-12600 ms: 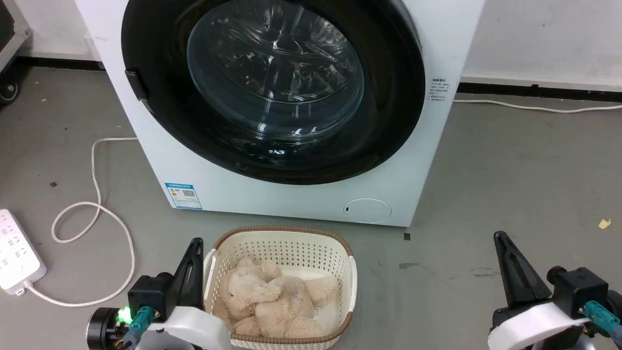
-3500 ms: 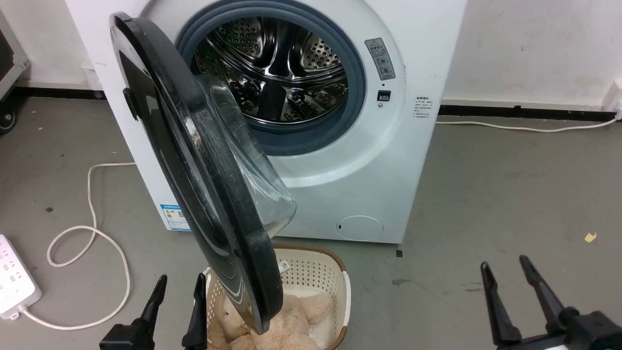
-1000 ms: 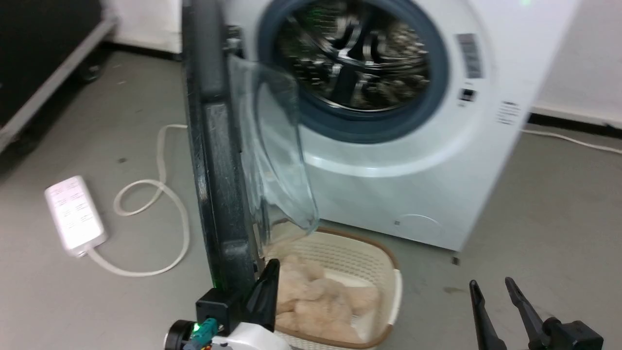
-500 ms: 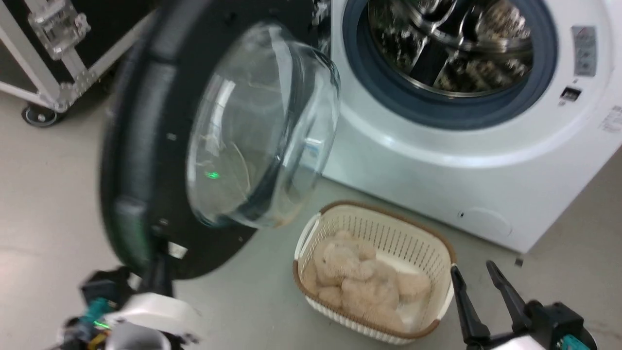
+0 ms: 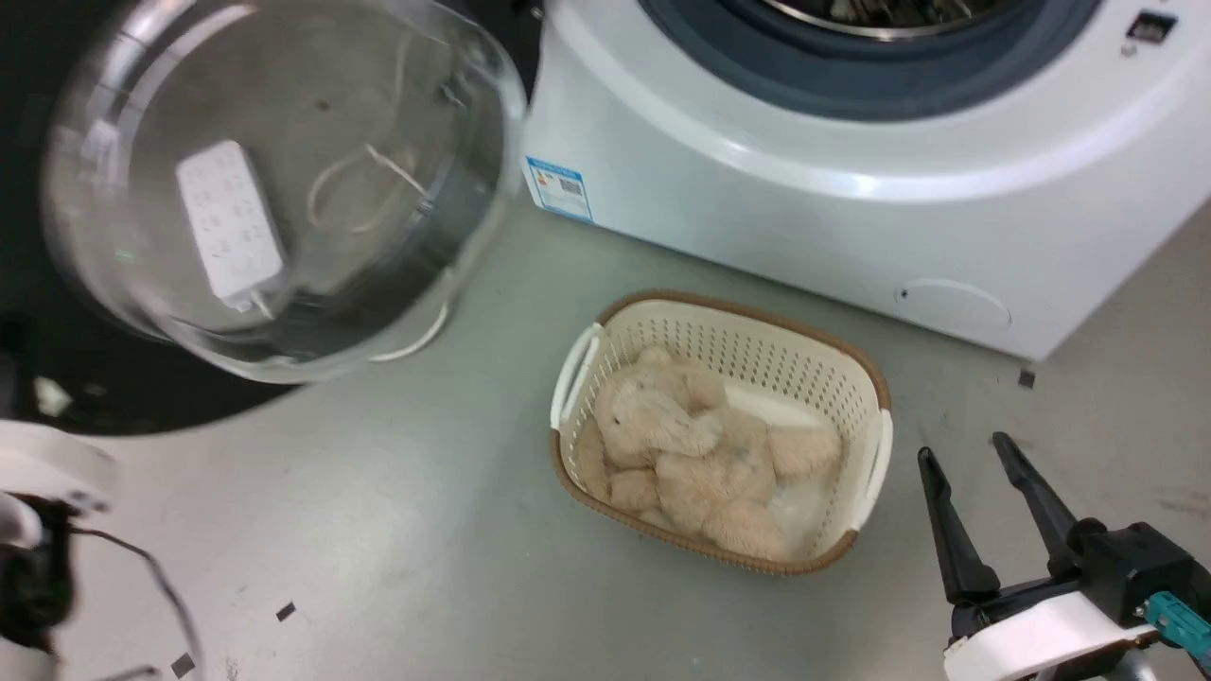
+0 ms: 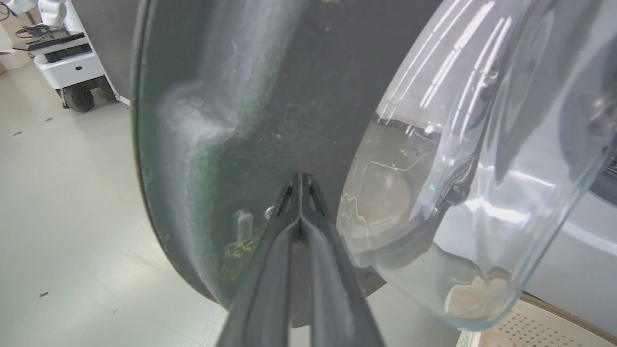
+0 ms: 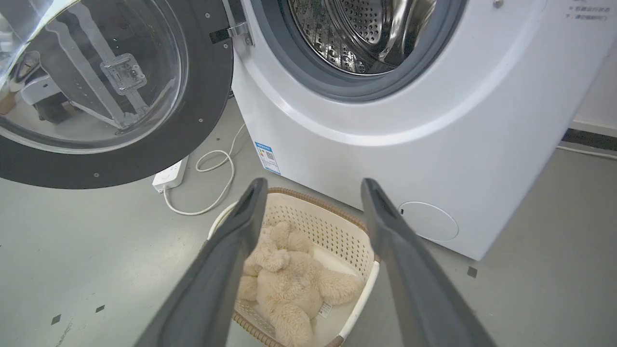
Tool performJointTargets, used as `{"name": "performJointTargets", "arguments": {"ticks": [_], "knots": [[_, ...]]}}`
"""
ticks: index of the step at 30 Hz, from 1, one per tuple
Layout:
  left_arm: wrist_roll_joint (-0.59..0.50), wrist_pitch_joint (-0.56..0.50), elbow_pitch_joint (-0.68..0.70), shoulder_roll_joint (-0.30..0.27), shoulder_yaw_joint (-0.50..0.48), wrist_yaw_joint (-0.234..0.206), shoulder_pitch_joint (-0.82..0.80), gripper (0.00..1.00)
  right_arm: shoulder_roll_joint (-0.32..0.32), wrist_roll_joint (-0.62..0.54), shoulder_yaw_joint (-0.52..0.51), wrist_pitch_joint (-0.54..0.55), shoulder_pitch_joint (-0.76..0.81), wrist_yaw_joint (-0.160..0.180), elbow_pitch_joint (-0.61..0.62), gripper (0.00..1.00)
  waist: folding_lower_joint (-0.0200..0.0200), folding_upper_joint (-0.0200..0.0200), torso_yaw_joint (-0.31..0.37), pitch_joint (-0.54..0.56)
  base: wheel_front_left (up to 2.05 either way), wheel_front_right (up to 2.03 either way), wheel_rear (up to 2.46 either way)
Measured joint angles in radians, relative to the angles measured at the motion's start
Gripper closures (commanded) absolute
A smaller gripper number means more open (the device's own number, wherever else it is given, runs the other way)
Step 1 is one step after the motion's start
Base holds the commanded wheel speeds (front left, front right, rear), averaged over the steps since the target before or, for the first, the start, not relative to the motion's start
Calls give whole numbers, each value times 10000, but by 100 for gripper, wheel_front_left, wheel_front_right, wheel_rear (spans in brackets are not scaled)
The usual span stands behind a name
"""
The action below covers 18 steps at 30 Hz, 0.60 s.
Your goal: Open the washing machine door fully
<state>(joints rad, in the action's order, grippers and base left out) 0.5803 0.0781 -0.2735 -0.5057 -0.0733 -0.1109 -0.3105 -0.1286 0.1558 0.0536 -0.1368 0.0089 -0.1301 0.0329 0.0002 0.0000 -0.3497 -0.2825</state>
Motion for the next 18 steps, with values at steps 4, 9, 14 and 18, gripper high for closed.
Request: {"name": "performJointTargets", "arguments": {"ticks": [4, 9, 14, 18], "knots": [[33, 337, -1170, -548, -242, 272, -699, 100, -54, -67, 44, 33, 12, 0, 92, 0, 0, 0, 208, -297, 0, 0, 0], [21, 761, -2019, -775, -278, 529, -1119, 100, -54, -52, -205, 10, 24, 0, 123, 0, 0, 0, 446, -306, 0, 0, 0], [-458, 1348, -2121, -731, 127, 662, -1144, 100, -4, -15, -384, -211, 31, 0, 63, 0, -2, 0, 503, 99, 0, 0, 0], [-721, 1528, -1572, -328, 571, 763, -997, 100, 42, -21, -667, -472, 46, 0, -35, 0, -3, 0, 524, 629, 0, 0, 0]]}}
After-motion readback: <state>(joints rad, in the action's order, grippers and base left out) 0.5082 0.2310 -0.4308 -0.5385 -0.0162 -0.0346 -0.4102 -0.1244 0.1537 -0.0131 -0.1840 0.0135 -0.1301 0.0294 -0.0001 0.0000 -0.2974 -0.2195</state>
